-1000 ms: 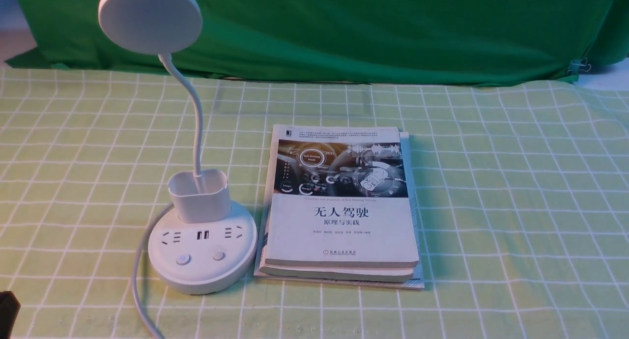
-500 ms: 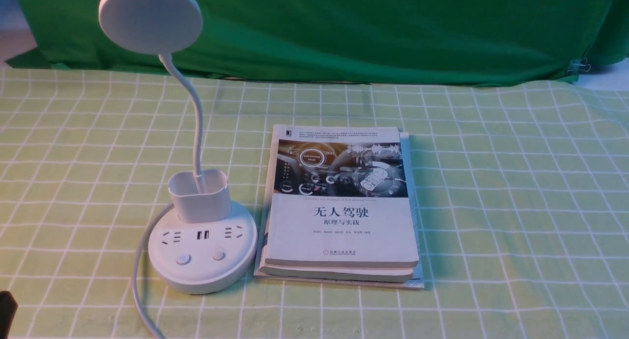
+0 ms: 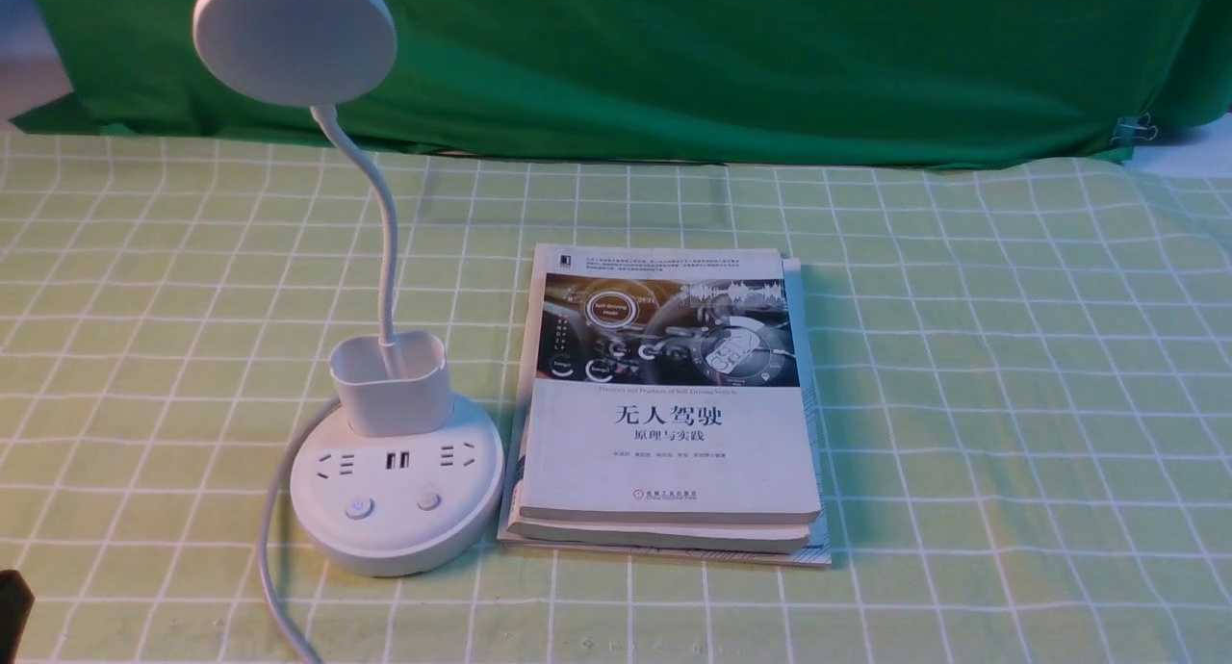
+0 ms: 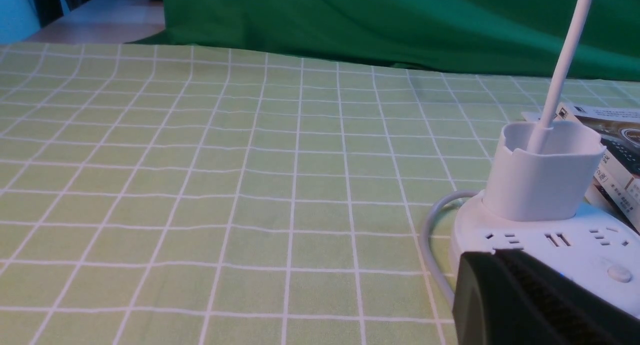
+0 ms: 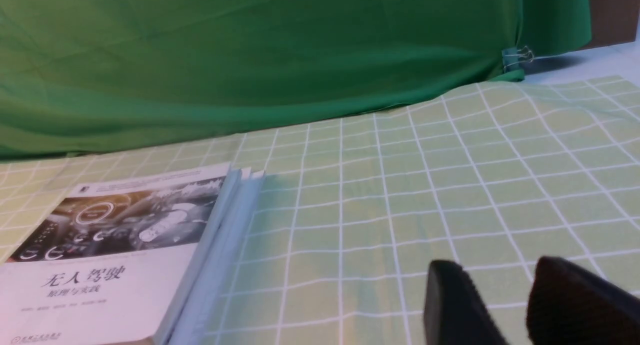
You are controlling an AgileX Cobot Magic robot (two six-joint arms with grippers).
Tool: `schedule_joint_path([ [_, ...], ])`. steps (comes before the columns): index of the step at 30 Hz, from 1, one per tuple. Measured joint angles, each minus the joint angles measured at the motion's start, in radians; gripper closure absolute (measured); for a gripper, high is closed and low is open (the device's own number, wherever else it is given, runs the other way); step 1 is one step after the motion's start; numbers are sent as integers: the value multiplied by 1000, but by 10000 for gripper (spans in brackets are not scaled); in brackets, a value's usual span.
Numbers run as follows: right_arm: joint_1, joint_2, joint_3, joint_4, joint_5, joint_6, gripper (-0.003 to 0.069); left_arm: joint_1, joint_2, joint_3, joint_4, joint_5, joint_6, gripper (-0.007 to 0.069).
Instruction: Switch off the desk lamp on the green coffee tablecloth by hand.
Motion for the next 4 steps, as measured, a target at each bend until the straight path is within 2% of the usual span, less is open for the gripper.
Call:
schedule_joint_path([
  [4, 0, 0, 0, 0, 0, 0, 421, 0, 0, 0, 0, 0, 0, 623],
])
